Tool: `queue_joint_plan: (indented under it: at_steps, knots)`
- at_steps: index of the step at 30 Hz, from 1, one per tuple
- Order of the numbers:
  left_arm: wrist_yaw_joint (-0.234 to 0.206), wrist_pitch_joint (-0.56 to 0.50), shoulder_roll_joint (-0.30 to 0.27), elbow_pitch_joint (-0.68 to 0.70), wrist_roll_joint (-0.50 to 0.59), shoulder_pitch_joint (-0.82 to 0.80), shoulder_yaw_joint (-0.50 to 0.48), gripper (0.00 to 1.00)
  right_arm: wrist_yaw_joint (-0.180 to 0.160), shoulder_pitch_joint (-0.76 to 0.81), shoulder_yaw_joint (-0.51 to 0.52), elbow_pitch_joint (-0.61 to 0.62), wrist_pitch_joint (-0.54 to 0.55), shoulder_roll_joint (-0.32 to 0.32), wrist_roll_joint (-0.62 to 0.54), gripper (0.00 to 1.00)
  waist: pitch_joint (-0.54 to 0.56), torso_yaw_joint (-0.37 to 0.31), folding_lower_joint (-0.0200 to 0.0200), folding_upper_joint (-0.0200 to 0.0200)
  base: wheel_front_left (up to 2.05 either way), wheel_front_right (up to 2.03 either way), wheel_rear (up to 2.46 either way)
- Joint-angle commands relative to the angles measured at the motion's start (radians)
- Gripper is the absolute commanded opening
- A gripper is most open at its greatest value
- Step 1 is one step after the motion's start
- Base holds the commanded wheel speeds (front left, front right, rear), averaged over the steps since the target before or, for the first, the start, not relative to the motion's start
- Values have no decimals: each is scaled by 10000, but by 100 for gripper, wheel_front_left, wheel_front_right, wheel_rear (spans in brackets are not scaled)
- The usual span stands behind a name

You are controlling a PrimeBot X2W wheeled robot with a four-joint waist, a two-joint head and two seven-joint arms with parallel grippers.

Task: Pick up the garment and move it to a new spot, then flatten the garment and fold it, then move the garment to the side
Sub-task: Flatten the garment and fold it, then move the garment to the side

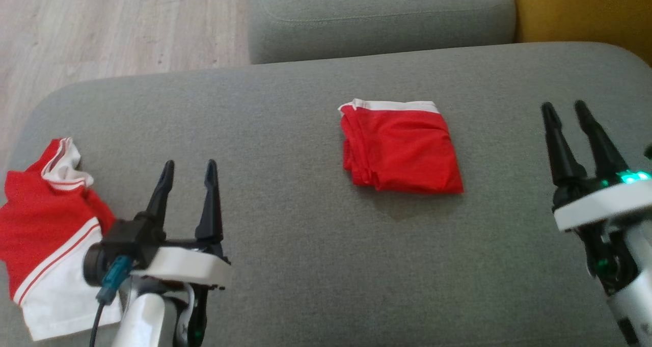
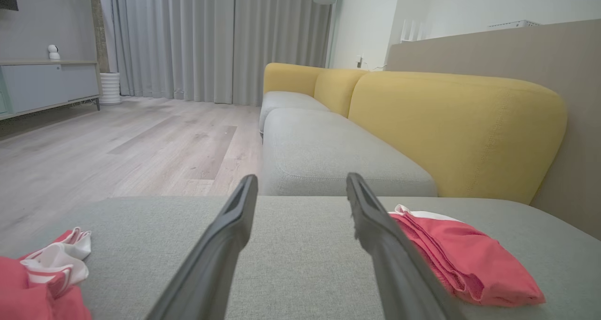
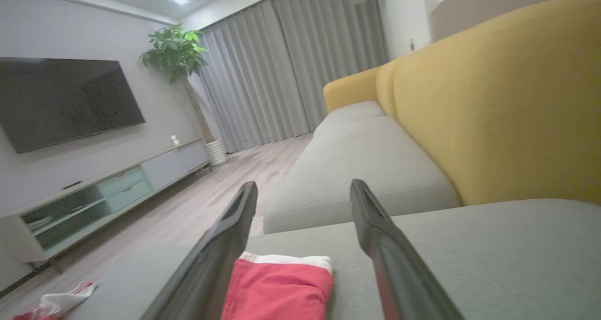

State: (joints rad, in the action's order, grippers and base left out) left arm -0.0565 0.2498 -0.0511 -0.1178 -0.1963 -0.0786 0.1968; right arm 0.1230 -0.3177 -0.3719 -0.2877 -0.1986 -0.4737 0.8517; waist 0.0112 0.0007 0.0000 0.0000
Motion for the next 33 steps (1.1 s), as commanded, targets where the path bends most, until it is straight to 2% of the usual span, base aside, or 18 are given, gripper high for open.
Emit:
queue_joint_plan:
  at_steps: [1,9,14,26,29,33]
  knots:
    - [74,120,-28,401,114,-170,-473,100,77,59,206,346,-205,-9,-470,100,20,-78,0,0,0,0,0]
    - [204,120,-13,177,392,6,-872,100,77,1500,2171,499,-589,1166,-3409,100,-45,-164,0,0,0,0,0]
    - [243,120,1,56,456,5,-894,100,77,2067,2884,586,-621,1926,-4613,100,-138,-43,0,0,0,0,0]
    - [199,120,7,4,410,-60,-736,100,77,2052,2892,471,-548,1947,-4738,100,-153,92,0,0,0,0,0]
    - [176,120,7,9,408,-81,-694,100,77,1910,2730,332,-289,1884,-4631,100,-205,125,0,0,0,0,0]
    - [152,120,8,68,421,-217,-566,100,77,1133,2198,-133,613,1723,-4069,100,-466,218,0,0,0,0,0]
